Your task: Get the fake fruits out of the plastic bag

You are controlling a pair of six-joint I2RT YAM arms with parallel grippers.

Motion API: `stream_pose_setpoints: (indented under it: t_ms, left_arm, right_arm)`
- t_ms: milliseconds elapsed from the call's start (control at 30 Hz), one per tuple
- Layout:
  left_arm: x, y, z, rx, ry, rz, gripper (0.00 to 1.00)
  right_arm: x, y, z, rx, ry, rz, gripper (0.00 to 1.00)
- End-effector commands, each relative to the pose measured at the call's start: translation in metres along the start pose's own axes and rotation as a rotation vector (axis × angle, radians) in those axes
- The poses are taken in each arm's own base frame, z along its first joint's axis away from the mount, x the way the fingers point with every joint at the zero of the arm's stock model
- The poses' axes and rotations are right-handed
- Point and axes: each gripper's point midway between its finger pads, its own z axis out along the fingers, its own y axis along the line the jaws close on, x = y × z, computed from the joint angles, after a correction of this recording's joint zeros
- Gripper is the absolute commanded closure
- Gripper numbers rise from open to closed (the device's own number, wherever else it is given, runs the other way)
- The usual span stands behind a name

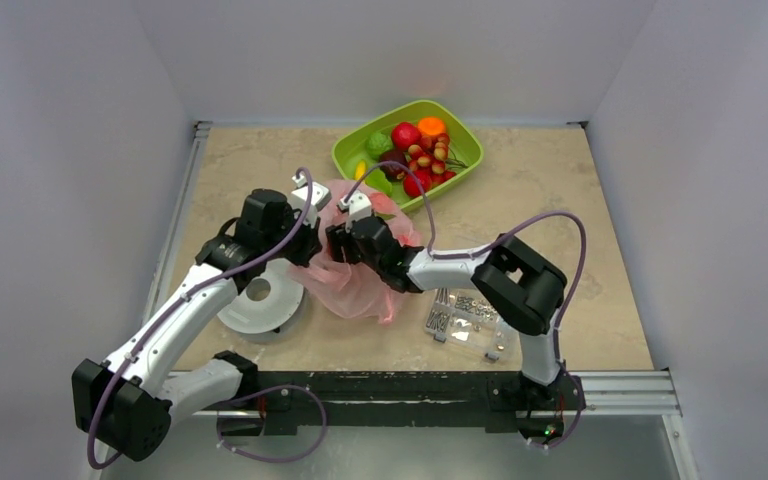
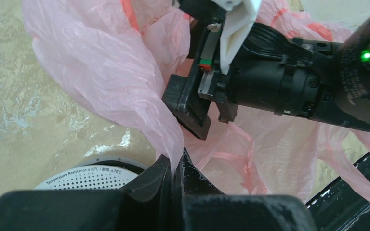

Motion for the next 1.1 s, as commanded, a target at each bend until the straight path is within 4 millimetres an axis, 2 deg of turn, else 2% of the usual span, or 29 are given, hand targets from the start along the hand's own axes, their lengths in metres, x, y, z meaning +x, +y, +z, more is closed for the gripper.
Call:
stream_pose_setpoints:
  t_ms: [0, 200, 333, 433, 600, 733, 800, 867, 933, 1067]
  left_arm:
    - [-0.013, -0.003, 0.0, 0.023, -0.054, 0.005, 1.0]
    - [-0.013, -0.007, 0.002, 0.05, -0.057, 0.011, 1.0]
    - [-0.012, -0.008, 0.004, 0.06, -0.053, 0.011, 1.0]
    - [-0.012, -0.01, 0.005, 0.074, -0.06, 0.012, 1.0]
    - [-0.018, -0.017, 0.008, 0.113, -0.098, 0.01, 1.0]
    - [-0.028, -0.017, 0.002, 0.105, -0.161, 0.008, 1.0]
    - [-0.029, -0.012, -0.001, 0.069, -0.177, 0.01, 1.0]
    - [-0.027, -0.003, -0.003, 0.019, -0.178, 0.008, 1.0]
    - [-0.023, 0.007, -0.003, -0.038, -0.16, 0.006, 1.0]
    - [-0.015, 0.027, -0.004, -0.15, -0.115, 0.003, 1.0]
  right_arm:
    - [-0.033, 0.015, 0.01, -0.057, -0.107, 0.007, 0.32]
    - [-0.031, 0.038, 0.013, -0.19, -0.136, -0.001, 0.2]
    - [-0.022, 0.05, 0.023, -0.248, -0.123, 0.018, 0.14]
    - [-0.012, 0.053, 0.037, -0.253, -0.099, 0.014, 0.13]
    - [0.003, 0.053, 0.058, -0.225, -0.059, 0.02, 0.11]
    - [0.025, 0.036, 0.079, -0.102, 0.009, 0.034, 0.08]
    - [0.029, 0.021, 0.082, -0.013, 0.025, 0.043, 0.13]
    - [0.029, 0.011, 0.075, 0.034, 0.015, 0.071, 0.25]
    - [0.021, -0.004, 0.062, 0.09, -0.034, 0.094, 0.45]
    - [0.003, -0.012, 0.039, 0.093, -0.041, 0.062, 0.6]
